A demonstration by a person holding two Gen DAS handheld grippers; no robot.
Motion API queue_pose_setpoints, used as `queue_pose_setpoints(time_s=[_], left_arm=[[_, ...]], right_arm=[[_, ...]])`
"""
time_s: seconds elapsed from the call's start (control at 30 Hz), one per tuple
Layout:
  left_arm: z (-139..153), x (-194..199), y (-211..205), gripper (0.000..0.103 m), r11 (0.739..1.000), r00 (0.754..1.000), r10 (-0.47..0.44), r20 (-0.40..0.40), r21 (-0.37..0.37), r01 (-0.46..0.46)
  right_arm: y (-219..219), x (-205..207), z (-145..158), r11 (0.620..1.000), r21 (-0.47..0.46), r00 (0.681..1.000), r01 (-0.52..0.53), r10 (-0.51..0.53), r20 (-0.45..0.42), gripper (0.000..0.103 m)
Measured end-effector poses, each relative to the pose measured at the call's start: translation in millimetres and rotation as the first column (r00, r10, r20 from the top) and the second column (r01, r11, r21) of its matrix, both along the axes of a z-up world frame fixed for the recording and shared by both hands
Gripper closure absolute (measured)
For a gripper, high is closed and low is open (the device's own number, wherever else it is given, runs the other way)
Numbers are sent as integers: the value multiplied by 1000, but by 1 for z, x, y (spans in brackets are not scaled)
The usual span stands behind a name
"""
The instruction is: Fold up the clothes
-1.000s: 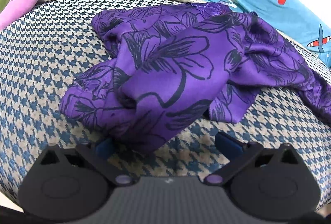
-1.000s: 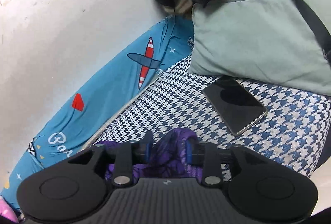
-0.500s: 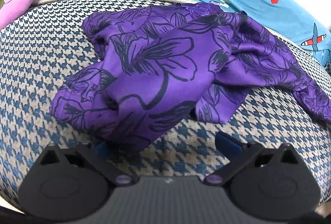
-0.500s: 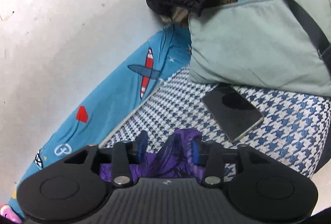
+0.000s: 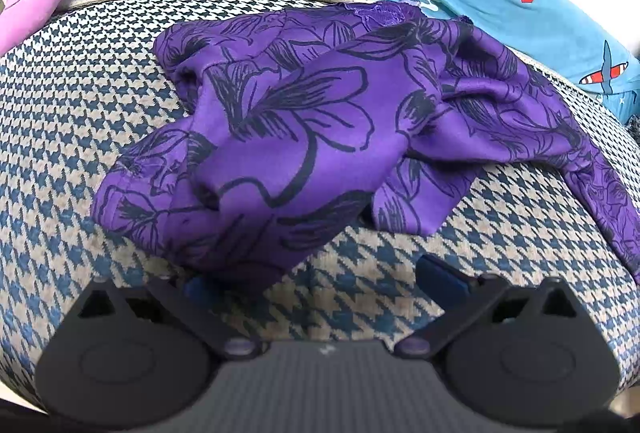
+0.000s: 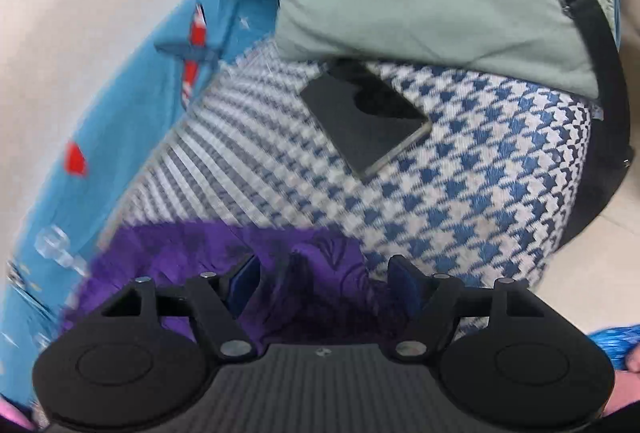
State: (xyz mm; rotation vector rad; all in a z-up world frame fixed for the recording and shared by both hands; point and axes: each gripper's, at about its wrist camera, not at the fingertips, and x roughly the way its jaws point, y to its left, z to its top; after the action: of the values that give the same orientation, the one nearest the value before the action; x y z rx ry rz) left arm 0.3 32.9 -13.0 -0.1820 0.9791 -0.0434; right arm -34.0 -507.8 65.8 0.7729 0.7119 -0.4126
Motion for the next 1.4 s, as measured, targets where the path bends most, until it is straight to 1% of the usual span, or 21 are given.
queue_pose_setpoints(time_s=[0.1, 0.13, 0.2, 0.27, 0.4, 0.5, 0.6, 0.7, 0.8, 0.93, 0.97, 1.0, 1.03, 1.07, 1.1, 1.17, 1.23, 1.33, 1.4], left_arm=[[0, 0, -1, 0, 1000, 1000, 1, 0, -2, -1], [1, 0, -2, 0, 1000, 1000, 0, 0, -3, 0], [1, 0, -4, 0, 1000, 1000, -6, 3, -7, 7], [2, -1, -7, 0, 1000, 1000, -13, 6, -11, 13], [2, -1, -10, 0, 1000, 1000, -15, 8, -4, 15], [1, -1, -10, 0, 1000, 1000, -7, 10, -3, 7], [1, -2, -10, 0, 1000, 1000, -5, 11, -2, 5], [1, -2, -9, 0, 1000, 1000, -3, 12, -1, 3], [1, -3, -9, 0, 1000, 1000, 0, 13, 0, 0], [1, -4, -8, 0, 1000, 1000, 2, 14, 1, -2], [0, -4, -9, 0, 1000, 1000, 3, 15, 4, -3], [0, -4, -9, 0, 1000, 1000, 2, 16, 9, -2], [0, -4, -9, 0, 1000, 1000, 2, 16, 11, -3], [0, -4, -9, 0, 1000, 1000, 3, 17, 11, -3], [0, -4, -9, 0, 1000, 1000, 3, 17, 11, -4], [0, -4, -9, 0, 1000, 1000, 3, 17, 12, -3], [0, -4, -10, 0, 1000, 1000, 2, 17, 13, -2], [0, -4, -10, 0, 1000, 1000, 0, 20, 15, -1], [-1, -4, -10, 0, 1000, 1000, 0, 20, 19, 0]], right_arm=[[-9, -19, 12, 1000, -9, 993, 26, -24, 119, 32], [-9, -23, 15, 999, -31, 990, 30, -26, 138, 32], [-3, -26, 19, 996, -87, 992, 8, 3, 124, 32], [2, -26, 18, 995, -100, 994, -14, 24, 104, 32], [8, -20, 15, 995, -87, 995, -45, 53, 87, 32], [16, -13, 11, 995, -55, 991, -83, 89, 103, 32], [30, 0, 6, 991, -43, 989, -127, 130, 69, 32], [45, 17, 0, 984, -62, 986, -166, 168, 24, 31], [60, 28, -5, 975, -108, 981, -195, 193, -30, 31], [70, 39, -12, 967, -162, 980, -196, 187, -67, 32], [72, 40, -13, 966, -172, 980, -193, 183, -75, 38], [73, 42, -14, 965, -182, 981, -190, 178, -83, 50], [73, 43, -15, 964, -188, 981, -188, 173, -93, 57], [73, 44, -16, 964, -192, 980, -185, 168, -103, 70], [73, 46, -17, 963, -196, 980, -183, 163, -113, 80], [73, 47, -17, 962, -205, 980, -180, 159, -117, 87], [74, 45, -14, 960, -214, 982, -181, 164, -93, 90], [79, 37, 0, 939, -316, 991, -133, 129, -34, 91], [80, 28, 11, 922, -383, 996, -61, 82, 37, 91]])
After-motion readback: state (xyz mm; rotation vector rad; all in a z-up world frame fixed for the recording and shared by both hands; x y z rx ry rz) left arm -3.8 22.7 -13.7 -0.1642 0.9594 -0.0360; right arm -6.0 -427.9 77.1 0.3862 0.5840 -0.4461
